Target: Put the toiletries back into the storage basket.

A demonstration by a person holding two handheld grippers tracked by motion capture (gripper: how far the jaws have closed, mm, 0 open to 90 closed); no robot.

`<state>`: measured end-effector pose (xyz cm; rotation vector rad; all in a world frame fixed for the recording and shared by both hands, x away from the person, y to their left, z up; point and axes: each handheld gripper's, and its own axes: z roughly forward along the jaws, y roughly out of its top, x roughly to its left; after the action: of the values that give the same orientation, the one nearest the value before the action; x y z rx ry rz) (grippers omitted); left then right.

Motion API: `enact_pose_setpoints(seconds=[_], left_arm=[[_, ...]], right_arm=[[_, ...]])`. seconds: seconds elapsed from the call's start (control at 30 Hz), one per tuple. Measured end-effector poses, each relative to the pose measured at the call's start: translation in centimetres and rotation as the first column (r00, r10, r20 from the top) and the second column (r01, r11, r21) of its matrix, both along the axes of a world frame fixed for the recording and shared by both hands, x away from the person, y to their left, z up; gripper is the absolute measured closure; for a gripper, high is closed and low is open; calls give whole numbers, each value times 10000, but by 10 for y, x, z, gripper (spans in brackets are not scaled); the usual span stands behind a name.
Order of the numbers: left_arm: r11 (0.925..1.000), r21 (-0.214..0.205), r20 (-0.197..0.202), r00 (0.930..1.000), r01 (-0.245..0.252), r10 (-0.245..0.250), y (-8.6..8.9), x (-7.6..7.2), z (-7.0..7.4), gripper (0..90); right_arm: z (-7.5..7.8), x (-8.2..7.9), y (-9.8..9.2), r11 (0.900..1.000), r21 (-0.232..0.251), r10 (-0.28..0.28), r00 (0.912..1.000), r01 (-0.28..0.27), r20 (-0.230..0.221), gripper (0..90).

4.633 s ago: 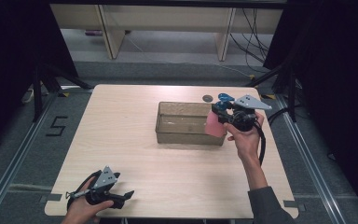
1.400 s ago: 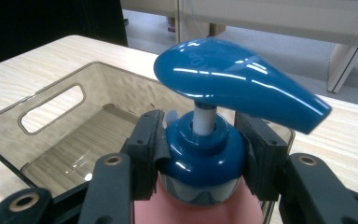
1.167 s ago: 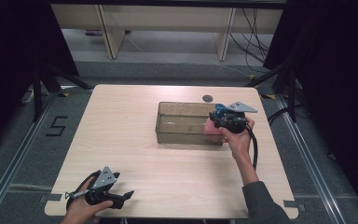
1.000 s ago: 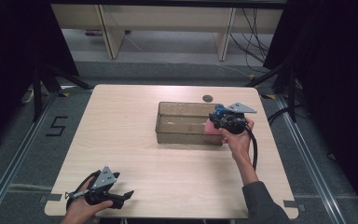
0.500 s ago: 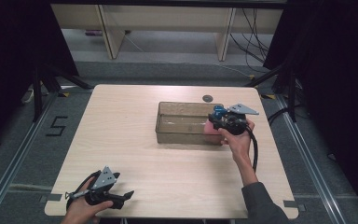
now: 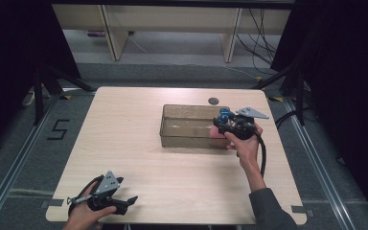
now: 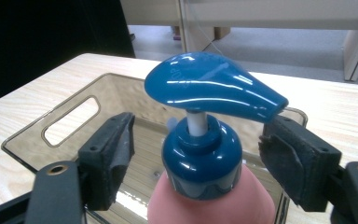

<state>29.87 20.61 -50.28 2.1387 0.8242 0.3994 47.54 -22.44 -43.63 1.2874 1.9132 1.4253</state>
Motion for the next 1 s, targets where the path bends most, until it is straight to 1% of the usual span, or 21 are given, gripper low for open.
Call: enact_pose_setpoints(seconds=[0.03,0.07,0.1,0.13,0.17,0.2,0.23,0.27,0.3,0.33,0.43,0.47,0.5,0.53,0.6,0.63,0.67,0.8,0.87,0.9,1.0], left_arm=[[10000,22,7,10000,12,-12,0,0,0,154],[9997,218,66,10000,71,-73,2,1,1,154],[9996,270,88,9999,53,-55,2,1,1,154],[9996,273,98,9999,77,-80,2,1,1,154],[9997,239,84,9999,78,-80,2,1,1,154],[9997,235,82,10000,49,-51,1,1,1,154],[9997,241,87,9999,68,-70,1,1,1,154],[9998,221,73,10000,20,-21,1,1,1,154],[9997,238,91,9999,42,-44,1,1,1,154],[9996,246,112,9999,98,-101,2,1,1,154],[9996,255,101,9999,89,-92,2,1,1,154],[9997,250,106,9999,82,-85,2,1,1,154],[9996,263,107,9999,98,-101,2,2,1,154],[9996,253,100,9999,91,-94,2,1,1,154],[9999,140,28,10000,51,-51,1,1,1,154],[9997,255,76,10000,60,-62,2,1,1,154],[9995,289,104,9999,88,-91,2,2,1,154],[9997,240,93,9999,92,-94,2,1,1,154],[9997,248,96,9999,77,-79,2,2,1,154],[9998,165,-13,10000,96,-95,2,1,1,154],[9999,142,5,10000,48,-49,1,1,1,154]], right_arm=[[0,0,-1,9999,-108,-59,10000,60,69,263],[0,0,-2,9997,-243,-89,9999,91,97,262],[0,0,-2,9998,-165,-84,9999,86,142,261],[0,1,-3,9996,-277,5,9996,3,274,261],[0,0,-4,9997,-235,-50,9999,52,90,261],[1,-1,-4,9994,-297,-177,9998,179,66,260],[0,-2,-3,9999,96,-117,9999,117,46,260],[0,-2,-5,9998,-126,-130,9998,132,174,260],[1,-4,-2,9996,84,-262,9995,264,-172,260],[0,-2,-5,9998,-175,-133,9999,135,102,261],[0,-3,-4,9997,-124,-209,9998,210,79,260],[0,-3,-5,9995,-194,-230,9995,234,234,260],[1,-3,-4,9992,-240,-327,9994,330,132,260],[1,-3,-5,9993,-222,-308,9994,310,129,260],[1,-4,-4,9998,117,-166,9998,165,123,259],[1,-4,-5,9998,76,-177,9997,176,174,257],[1,-5,-5,9997,63,-255,9996,254,93,255],[1,-6,-6,9998,-3,-185,9996,185,228,252],[1,-6,-6,9998,-1,-209,9995,209,223,250],[1,-6,-6,9999,33,-164,9996,163,227,249],[1,-6,-5,9998,88,-173,9996,171,223,245]])
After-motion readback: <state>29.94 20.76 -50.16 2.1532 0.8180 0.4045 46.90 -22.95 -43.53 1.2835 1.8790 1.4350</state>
